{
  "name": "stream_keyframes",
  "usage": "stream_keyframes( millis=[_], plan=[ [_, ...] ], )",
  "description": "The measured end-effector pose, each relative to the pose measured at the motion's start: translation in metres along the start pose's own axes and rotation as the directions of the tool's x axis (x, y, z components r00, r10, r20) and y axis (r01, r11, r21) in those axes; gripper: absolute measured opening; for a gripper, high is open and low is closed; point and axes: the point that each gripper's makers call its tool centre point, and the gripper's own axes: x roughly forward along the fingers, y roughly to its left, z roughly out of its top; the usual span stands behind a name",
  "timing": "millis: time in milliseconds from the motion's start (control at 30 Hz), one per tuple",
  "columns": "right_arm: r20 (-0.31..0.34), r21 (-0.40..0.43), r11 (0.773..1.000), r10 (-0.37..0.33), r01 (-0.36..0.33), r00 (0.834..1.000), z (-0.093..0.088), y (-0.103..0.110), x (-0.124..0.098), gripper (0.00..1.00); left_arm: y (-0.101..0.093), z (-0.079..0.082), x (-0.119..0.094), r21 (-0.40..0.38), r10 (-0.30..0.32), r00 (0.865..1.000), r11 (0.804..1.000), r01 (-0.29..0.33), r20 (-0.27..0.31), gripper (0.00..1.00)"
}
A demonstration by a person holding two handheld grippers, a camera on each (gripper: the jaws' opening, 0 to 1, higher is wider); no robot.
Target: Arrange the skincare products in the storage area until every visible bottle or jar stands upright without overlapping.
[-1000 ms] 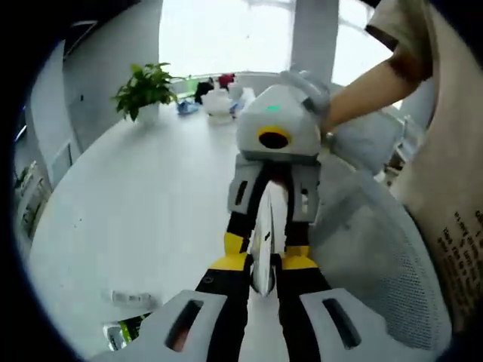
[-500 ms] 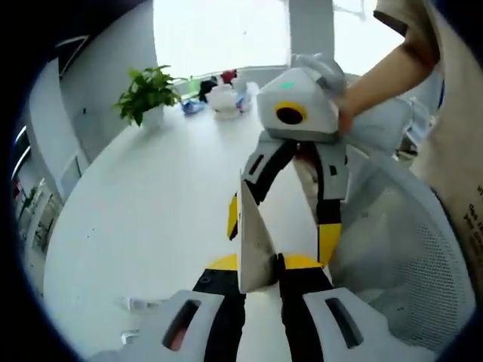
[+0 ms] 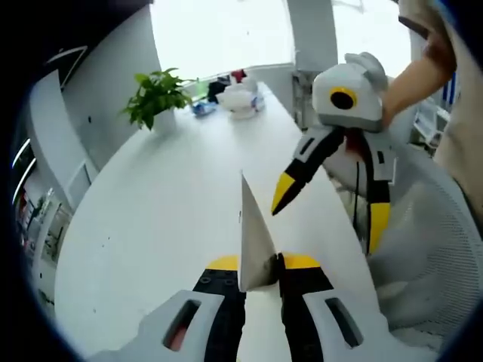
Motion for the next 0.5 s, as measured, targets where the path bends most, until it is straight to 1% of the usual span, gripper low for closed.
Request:
stream_keyframes(
  millis=[167,300,500],
  plan=[
    [0.009,0.026,1.000,-0.016,0.016,1.000,0.001,-0.001,-0.002,0.72,0.021,0.003,0.005,0.002,0.008,1.000,1.000,-0.008,0.003,0.12],
    [0.007,0.037,0.999,-0.029,0.029,1.000,-0.001,-0.004,-0.004,0.72,0.036,0.004,0.008,0.008,0.001,1.000,1.000,-0.001,0.004,0.12],
    [0.005,0.050,0.998,-0.046,0.046,0.999,-0.003,-0.006,-0.006,0.73,0.053,0.003,0.009,0.004,-0.003,1.000,1.000,0.003,-0.002,0.12]
  ],
)
